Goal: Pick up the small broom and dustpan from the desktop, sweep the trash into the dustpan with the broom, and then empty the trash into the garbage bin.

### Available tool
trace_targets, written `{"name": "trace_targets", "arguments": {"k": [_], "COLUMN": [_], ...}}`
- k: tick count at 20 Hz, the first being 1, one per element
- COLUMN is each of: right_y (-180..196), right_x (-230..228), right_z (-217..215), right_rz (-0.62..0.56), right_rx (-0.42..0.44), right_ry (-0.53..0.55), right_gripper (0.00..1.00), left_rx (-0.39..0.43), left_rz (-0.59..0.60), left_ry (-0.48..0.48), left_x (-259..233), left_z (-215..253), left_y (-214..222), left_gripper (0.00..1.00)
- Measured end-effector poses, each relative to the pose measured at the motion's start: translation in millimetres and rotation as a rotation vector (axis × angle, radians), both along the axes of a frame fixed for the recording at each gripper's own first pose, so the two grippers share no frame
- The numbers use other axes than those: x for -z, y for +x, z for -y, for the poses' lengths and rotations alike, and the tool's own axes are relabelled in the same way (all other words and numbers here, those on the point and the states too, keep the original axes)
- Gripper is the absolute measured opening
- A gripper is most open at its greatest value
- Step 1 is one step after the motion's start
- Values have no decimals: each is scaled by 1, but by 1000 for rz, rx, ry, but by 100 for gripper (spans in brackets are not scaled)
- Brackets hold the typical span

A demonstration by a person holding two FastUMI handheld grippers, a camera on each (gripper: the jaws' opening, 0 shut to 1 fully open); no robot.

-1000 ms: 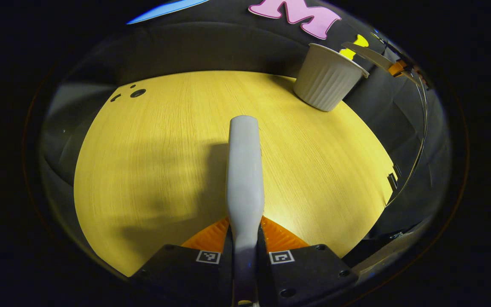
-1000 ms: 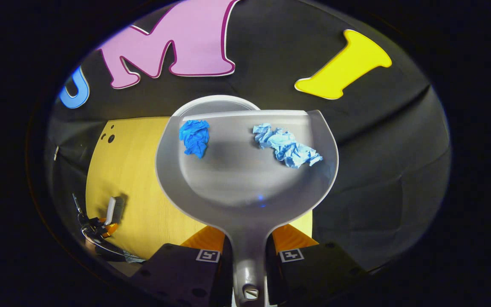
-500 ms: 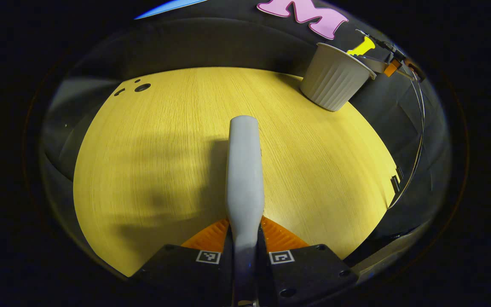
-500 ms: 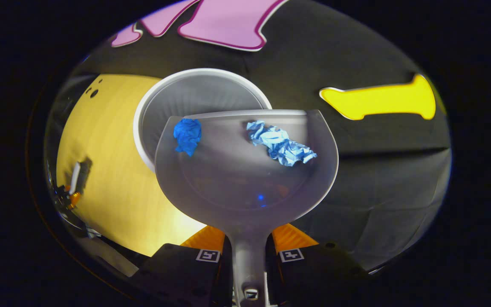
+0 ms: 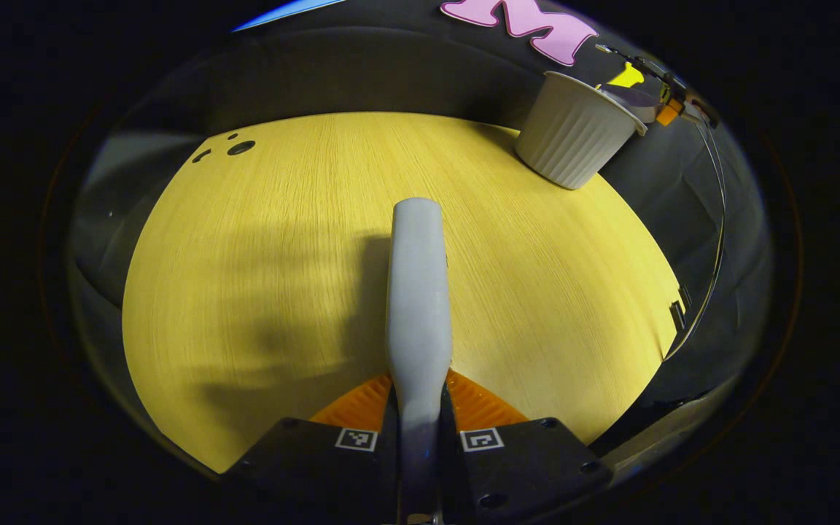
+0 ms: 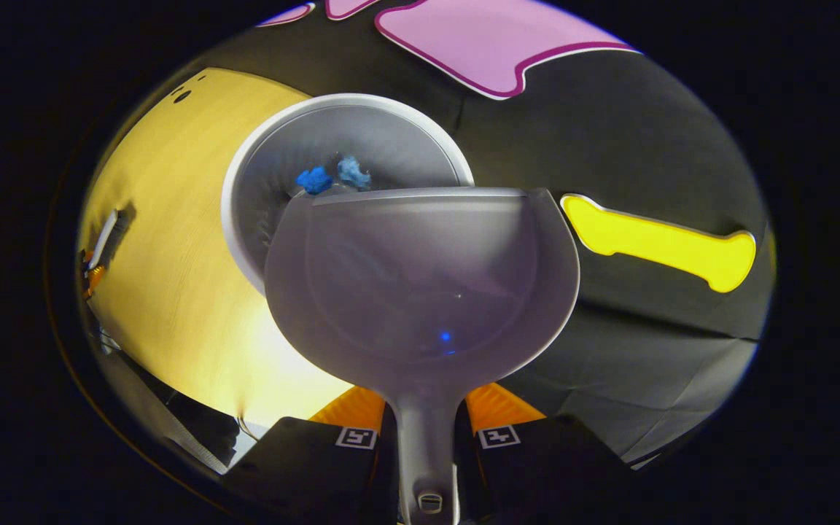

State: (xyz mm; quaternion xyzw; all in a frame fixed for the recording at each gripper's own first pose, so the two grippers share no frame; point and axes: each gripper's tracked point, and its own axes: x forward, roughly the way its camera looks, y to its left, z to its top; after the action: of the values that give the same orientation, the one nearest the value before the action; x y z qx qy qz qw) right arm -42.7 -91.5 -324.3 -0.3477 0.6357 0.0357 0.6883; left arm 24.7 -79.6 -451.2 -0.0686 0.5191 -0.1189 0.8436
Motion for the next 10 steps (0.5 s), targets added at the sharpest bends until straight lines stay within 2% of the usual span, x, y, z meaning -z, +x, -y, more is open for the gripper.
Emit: {"name": "trace_targets", "arguments": {"k": [6,10], "right_y": [1,2], "right_x": [2,3], "right_z": [0,-8], "right_rz": [33,118], "right_rx": [2,56], "right_ry": [8,113], "right_gripper": [35,35], "left_rx": [15,13], "left_rz": [8,13], "left_ry": [20,31], "left_x": [-1,-2], "left_z": [-2,-2], "left_y": [0,-2], "left_gripper": [27,29]}}
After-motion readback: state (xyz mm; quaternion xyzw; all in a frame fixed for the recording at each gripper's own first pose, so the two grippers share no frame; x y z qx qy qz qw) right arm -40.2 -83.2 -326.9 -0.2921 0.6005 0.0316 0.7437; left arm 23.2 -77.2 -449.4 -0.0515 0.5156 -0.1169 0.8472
